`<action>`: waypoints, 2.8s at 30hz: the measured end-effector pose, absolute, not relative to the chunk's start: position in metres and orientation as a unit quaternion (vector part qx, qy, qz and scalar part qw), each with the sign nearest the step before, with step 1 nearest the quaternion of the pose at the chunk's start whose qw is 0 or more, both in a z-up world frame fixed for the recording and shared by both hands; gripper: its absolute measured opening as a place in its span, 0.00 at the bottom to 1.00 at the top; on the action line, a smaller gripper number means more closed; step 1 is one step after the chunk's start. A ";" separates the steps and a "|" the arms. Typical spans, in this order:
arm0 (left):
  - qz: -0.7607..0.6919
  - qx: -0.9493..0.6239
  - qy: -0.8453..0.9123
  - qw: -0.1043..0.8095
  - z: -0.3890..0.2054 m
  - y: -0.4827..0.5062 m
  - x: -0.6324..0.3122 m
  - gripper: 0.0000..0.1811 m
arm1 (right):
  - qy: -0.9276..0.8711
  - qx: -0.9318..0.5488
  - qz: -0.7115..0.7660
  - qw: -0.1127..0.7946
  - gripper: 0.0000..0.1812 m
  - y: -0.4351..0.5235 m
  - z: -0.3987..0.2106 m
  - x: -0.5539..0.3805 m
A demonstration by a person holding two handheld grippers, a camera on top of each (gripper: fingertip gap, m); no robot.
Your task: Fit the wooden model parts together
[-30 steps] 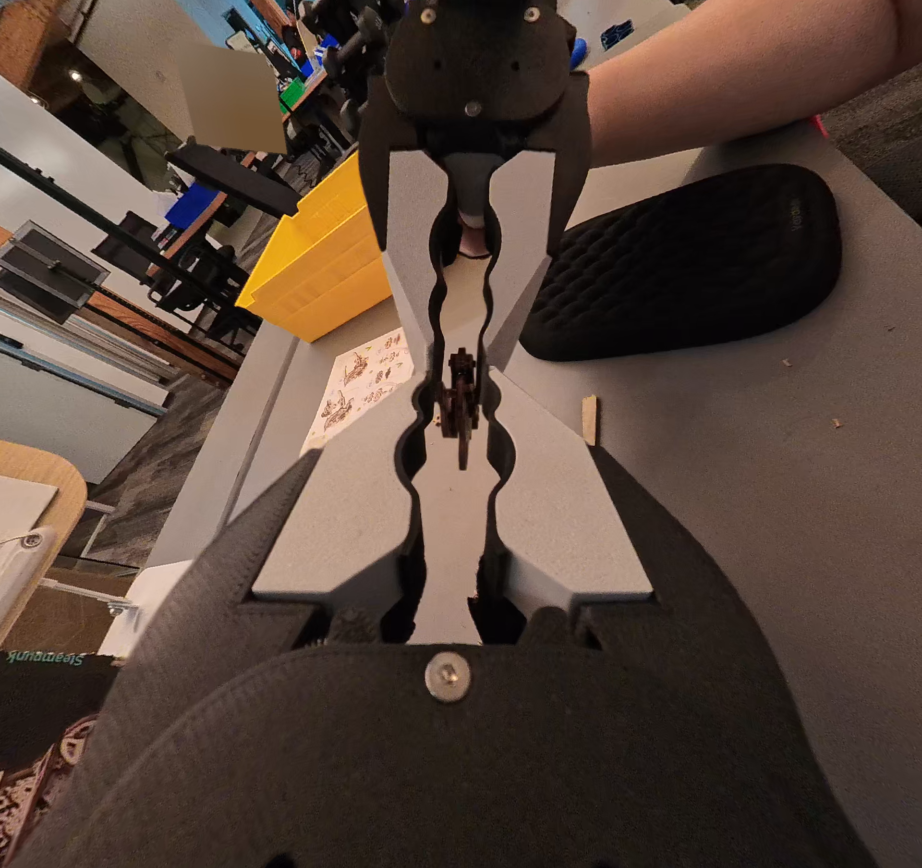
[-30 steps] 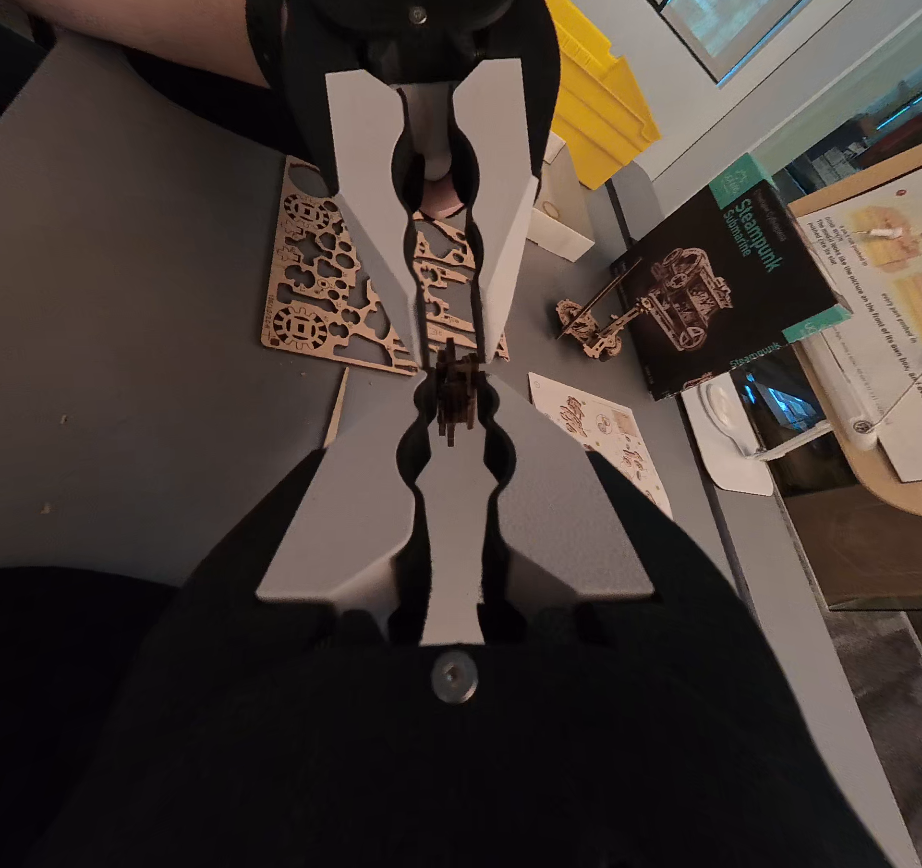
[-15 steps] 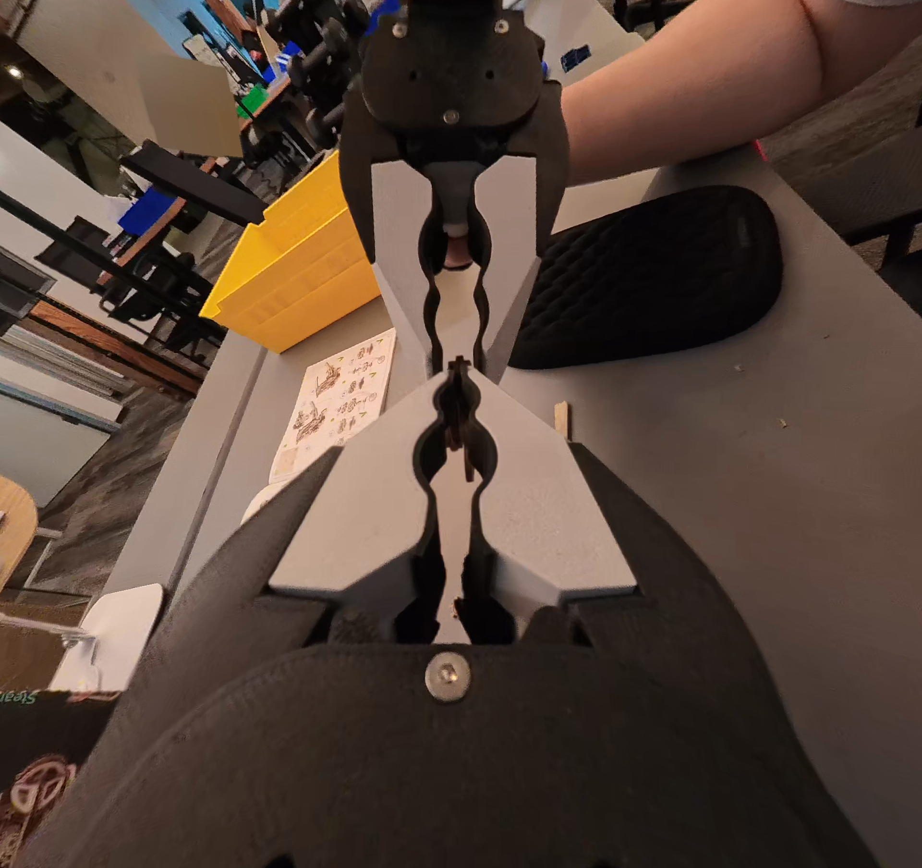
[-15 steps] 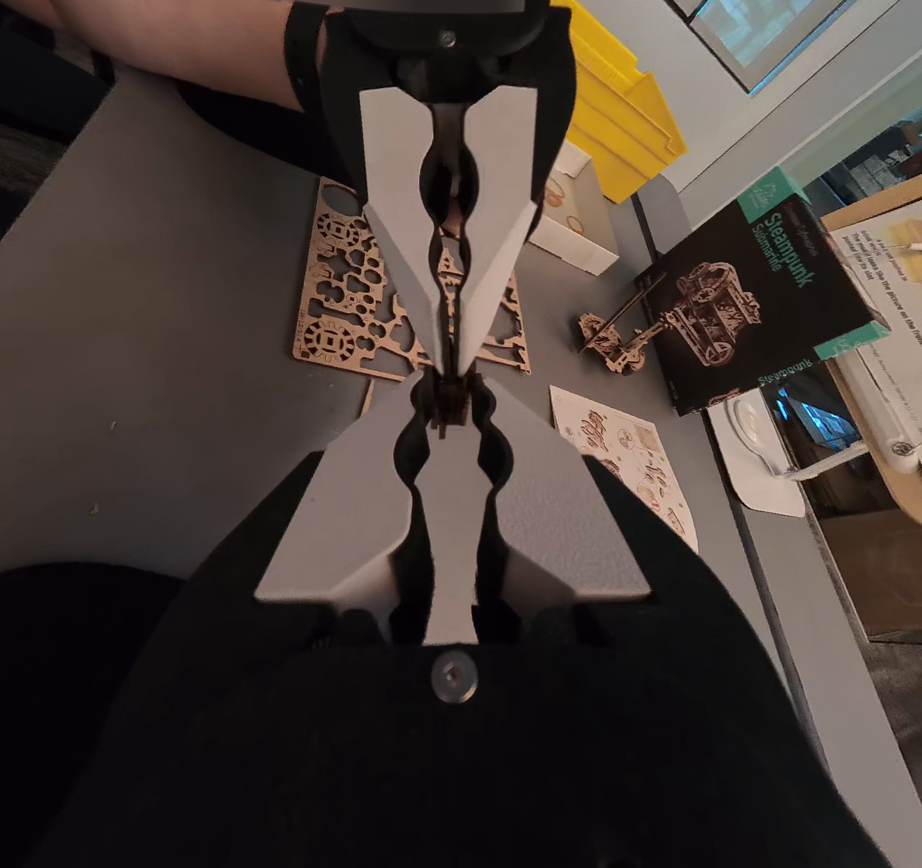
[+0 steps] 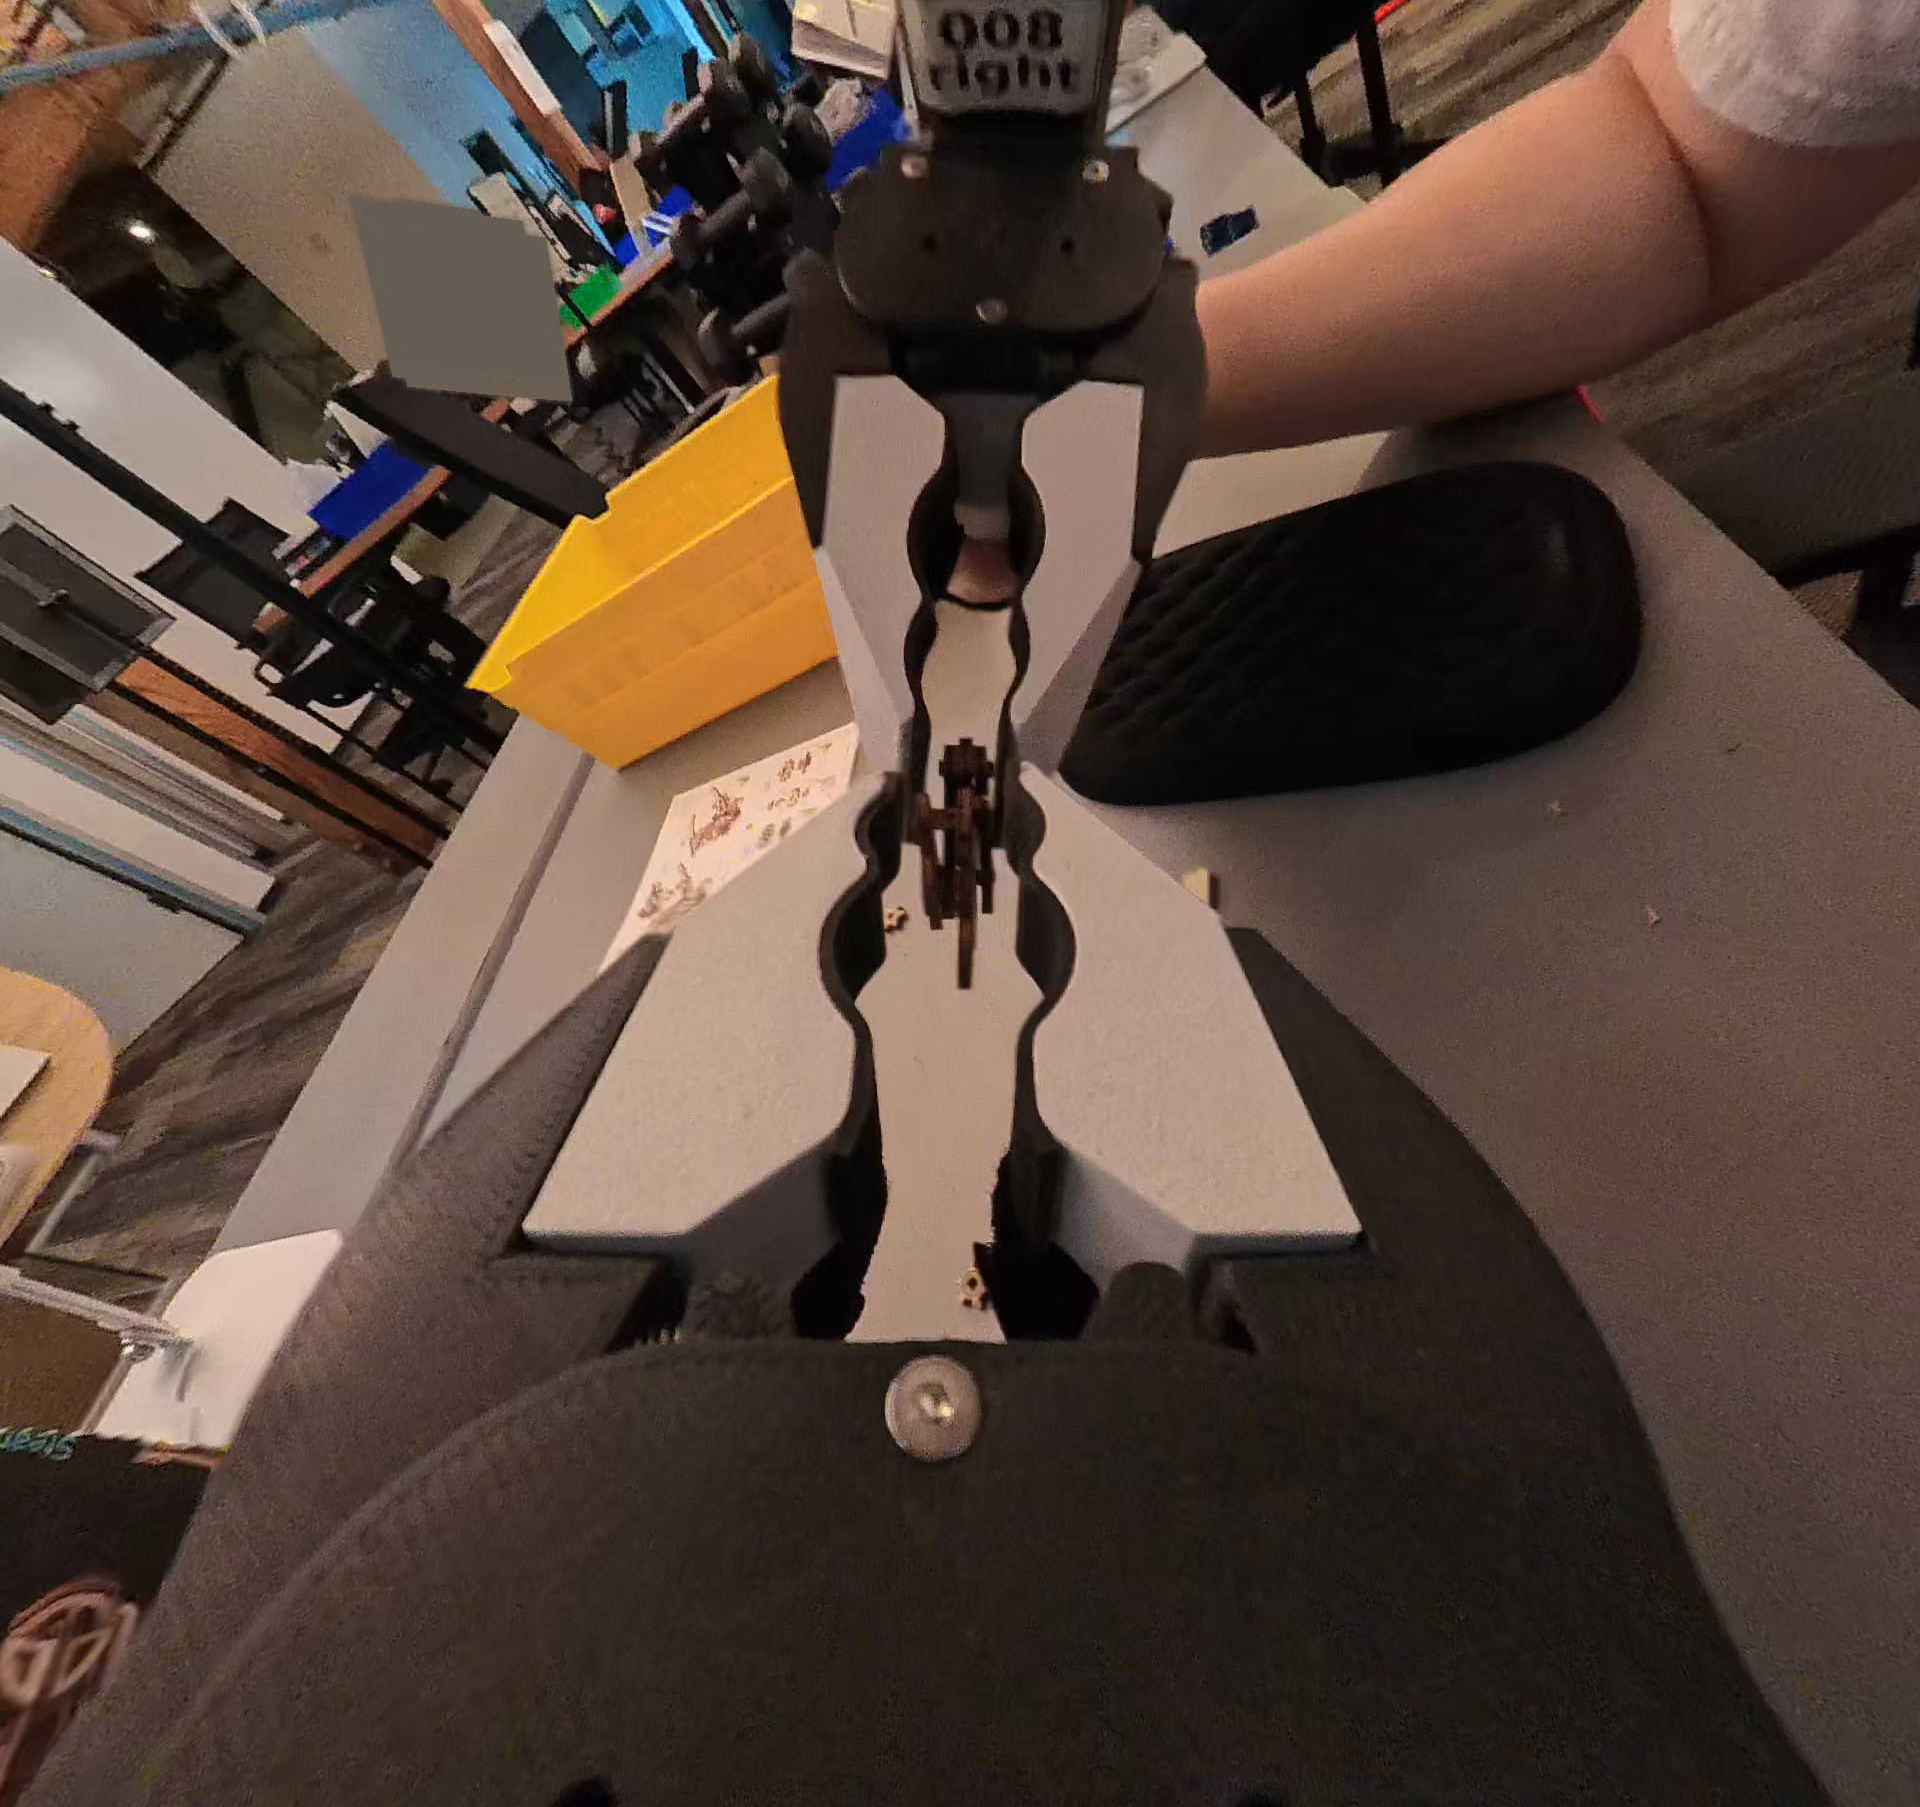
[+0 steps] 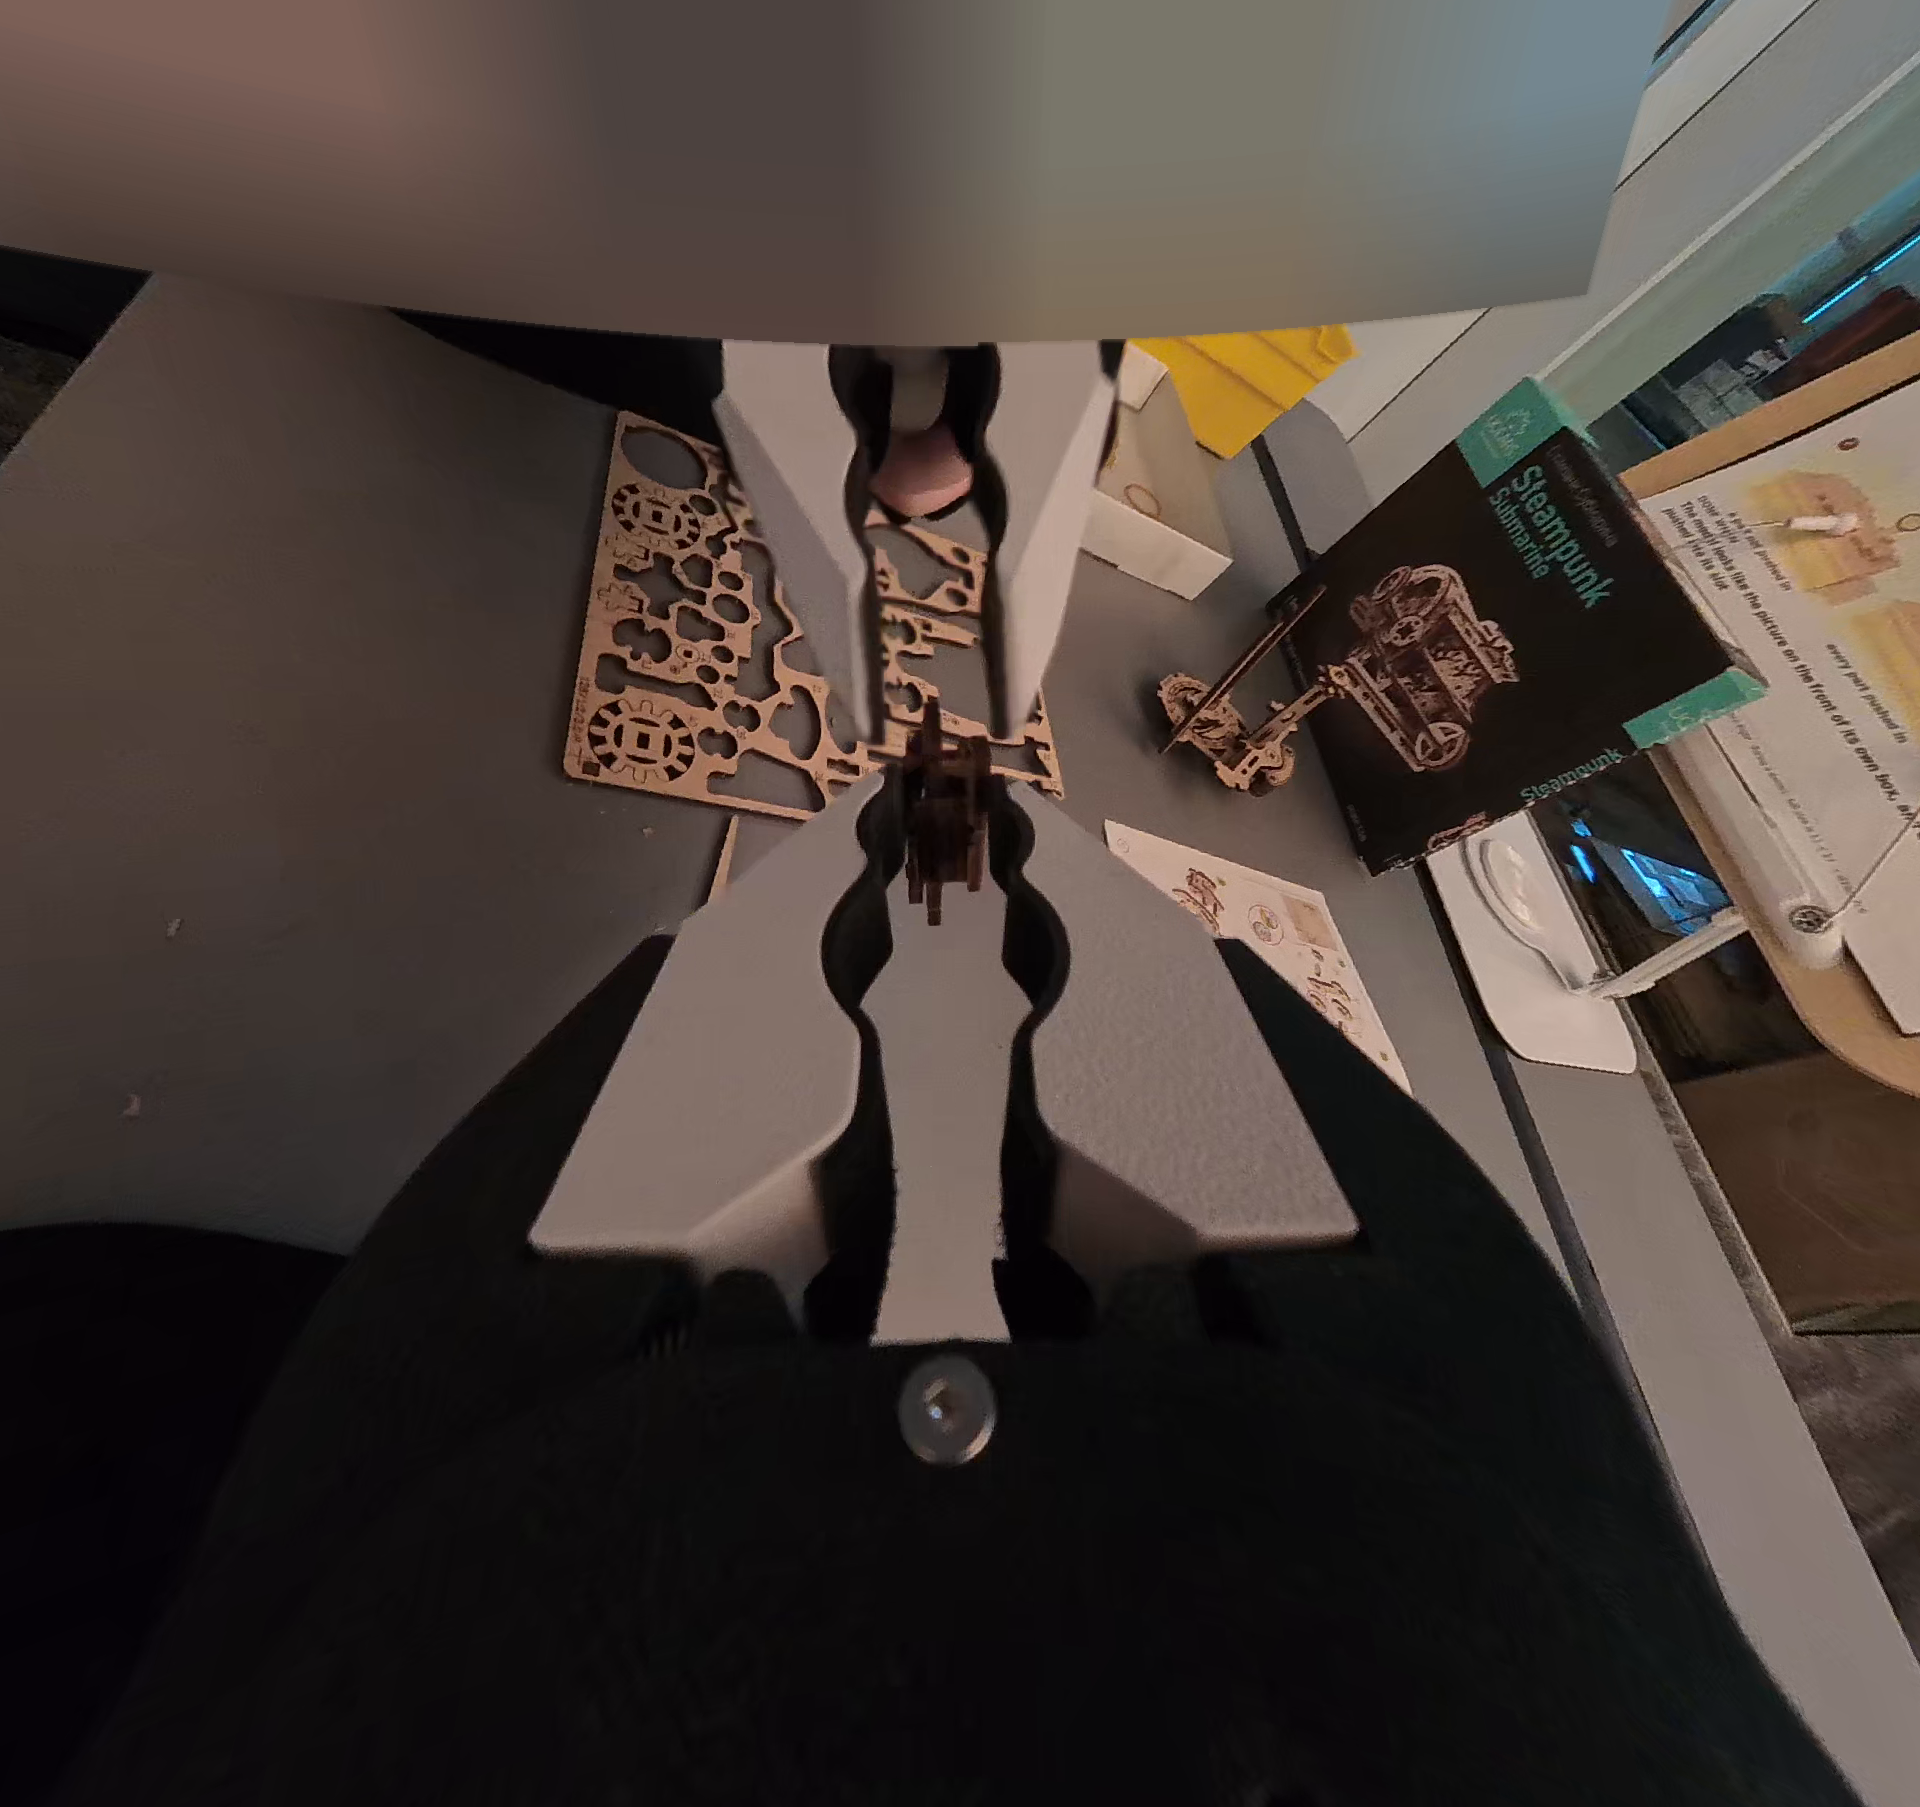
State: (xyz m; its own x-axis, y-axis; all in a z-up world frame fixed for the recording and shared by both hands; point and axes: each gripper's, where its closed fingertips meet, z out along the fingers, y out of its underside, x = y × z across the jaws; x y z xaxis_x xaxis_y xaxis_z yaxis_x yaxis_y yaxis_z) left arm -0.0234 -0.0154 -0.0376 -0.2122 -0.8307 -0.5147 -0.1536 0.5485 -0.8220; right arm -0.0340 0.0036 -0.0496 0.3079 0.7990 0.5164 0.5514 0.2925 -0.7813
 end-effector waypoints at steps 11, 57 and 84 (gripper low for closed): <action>-0.353 -0.335 0.691 0.534 -0.021 -0.021 -0.026 0.00 | -0.567 -0.556 0.117 0.596 0.11 0.003 -0.036 -0.035; -0.513 -0.578 0.588 0.238 -0.071 0.012 -0.024 0.01 | -0.599 -0.533 0.000 0.597 0.11 0.035 -0.062 -0.006; -0.330 -0.263 0.693 0.584 -0.017 -0.025 -0.023 0.00 | -0.563 -0.480 0.182 0.647 0.07 -0.023 0.000 -0.031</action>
